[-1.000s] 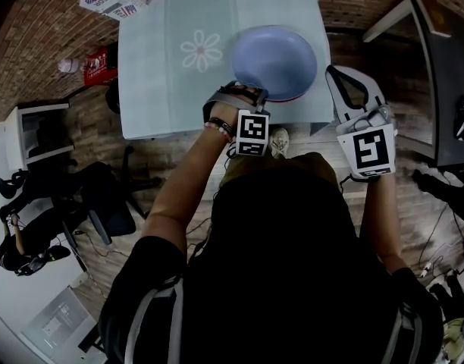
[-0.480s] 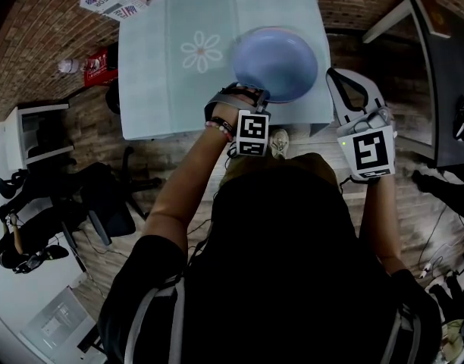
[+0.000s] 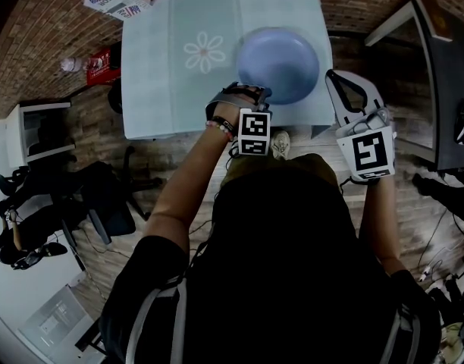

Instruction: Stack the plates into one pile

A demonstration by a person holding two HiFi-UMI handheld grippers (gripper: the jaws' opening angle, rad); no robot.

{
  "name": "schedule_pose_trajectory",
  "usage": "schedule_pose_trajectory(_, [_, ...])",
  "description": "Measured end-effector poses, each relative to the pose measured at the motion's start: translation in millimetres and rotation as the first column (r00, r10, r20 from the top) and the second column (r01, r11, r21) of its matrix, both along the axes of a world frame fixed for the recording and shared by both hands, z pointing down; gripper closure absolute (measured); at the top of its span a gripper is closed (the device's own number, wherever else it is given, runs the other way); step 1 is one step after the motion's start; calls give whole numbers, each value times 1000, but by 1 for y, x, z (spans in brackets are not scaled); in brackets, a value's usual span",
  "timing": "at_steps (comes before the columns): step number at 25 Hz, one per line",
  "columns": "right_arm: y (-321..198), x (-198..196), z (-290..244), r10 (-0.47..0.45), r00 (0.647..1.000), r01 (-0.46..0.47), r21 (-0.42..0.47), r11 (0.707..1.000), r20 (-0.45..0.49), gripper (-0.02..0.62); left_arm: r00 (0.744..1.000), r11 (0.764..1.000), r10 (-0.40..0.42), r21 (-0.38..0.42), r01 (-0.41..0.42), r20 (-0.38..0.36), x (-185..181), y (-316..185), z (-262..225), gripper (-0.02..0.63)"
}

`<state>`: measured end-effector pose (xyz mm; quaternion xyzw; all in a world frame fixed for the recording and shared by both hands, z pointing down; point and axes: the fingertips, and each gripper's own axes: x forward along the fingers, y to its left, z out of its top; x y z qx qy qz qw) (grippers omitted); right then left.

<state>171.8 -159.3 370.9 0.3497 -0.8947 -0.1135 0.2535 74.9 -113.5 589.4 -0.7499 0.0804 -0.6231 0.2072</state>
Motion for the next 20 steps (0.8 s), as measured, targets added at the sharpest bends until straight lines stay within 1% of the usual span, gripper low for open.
schedule_pose_trajectory(4, [1, -3, -2, -3, 1000, 3, -1, 1000, 4, 561, 1000, 1000, -5, 2, 5, -16, 1, -1, -3, 453])
schedule_pose_trajectory(15, [-2, -8, -3, -13, 1000, 13, 1, 1000, 1, 561, 996, 998, -54, 8, 55, -68, -1, -9, -11, 454])
schedule_pose_trajectory(17, [-3, -9, -5, -19, 1000, 19, 10, 1000, -5, 561, 994, 998, -70, 3, 70, -82, 0, -10, -13, 471])
schedule_pose_trajectory(20, [-5, -9, -7, -36, 999, 36, 33, 999, -20, 561, 989, 995, -100, 13, 102, -107, 1, -15, -20, 517])
